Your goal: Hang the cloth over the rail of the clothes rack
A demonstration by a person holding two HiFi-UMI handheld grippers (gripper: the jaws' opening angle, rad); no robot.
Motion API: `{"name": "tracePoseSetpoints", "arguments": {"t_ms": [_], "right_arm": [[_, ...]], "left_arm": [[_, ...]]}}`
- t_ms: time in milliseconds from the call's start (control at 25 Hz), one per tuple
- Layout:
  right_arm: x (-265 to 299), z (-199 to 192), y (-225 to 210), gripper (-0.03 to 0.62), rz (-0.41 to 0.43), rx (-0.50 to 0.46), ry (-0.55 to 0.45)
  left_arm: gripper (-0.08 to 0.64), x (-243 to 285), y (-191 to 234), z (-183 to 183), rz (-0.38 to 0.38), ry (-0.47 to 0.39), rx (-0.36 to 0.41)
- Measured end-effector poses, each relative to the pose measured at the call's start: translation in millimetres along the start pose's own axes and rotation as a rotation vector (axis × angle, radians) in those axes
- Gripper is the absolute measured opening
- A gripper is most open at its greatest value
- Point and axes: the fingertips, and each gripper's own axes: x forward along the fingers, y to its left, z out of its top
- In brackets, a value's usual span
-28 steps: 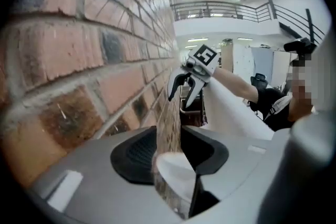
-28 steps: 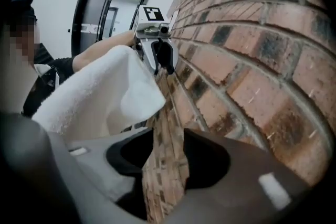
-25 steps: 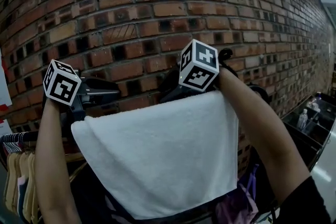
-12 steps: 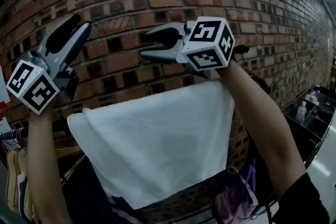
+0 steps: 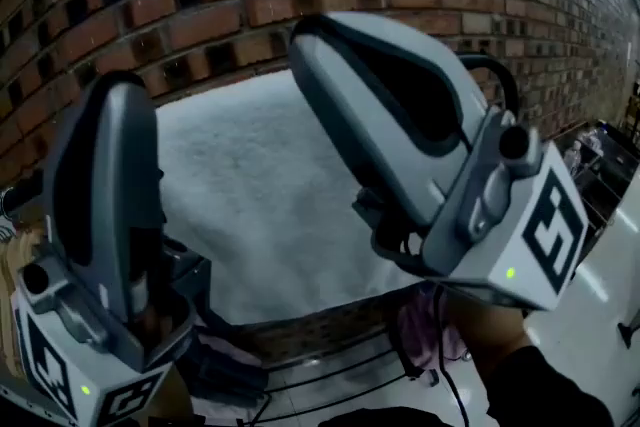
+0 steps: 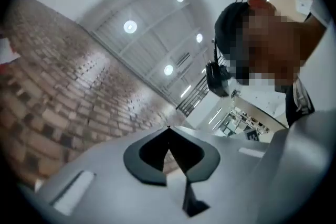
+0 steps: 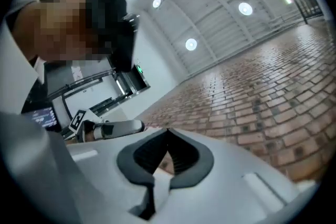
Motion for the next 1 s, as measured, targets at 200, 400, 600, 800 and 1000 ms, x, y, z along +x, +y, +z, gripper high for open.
{"name": "tracePoseSetpoints", "arguments": {"t_ms": [200,400,600,800,1000], "right_arm": [[-105,-179,94,0.005,-0.178,0.226,0.397],[-160,-232,131,0.005,-0.267,0.409,0.552],[-174,-234,150,0.005,-0.247,0.419,0.579],[-181,-229,164,0.005,-0.234,0.411,0.577],[-194,-228,178,0.005,-0.238,0.427,0.588]], "left_arm": [[0.008,-119,-76,-186,0.248,0.406,-0.216],[0.008,-167,-130,-241,0.305,0.554,-0.356],[0.008,-170,-148,-238,0.296,0.553,-0.348],[0.008,-176,-162,-234,0.291,0.561,-0.339],[0.008,-186,-180,-229,0.296,0.573,-0.324]]}}
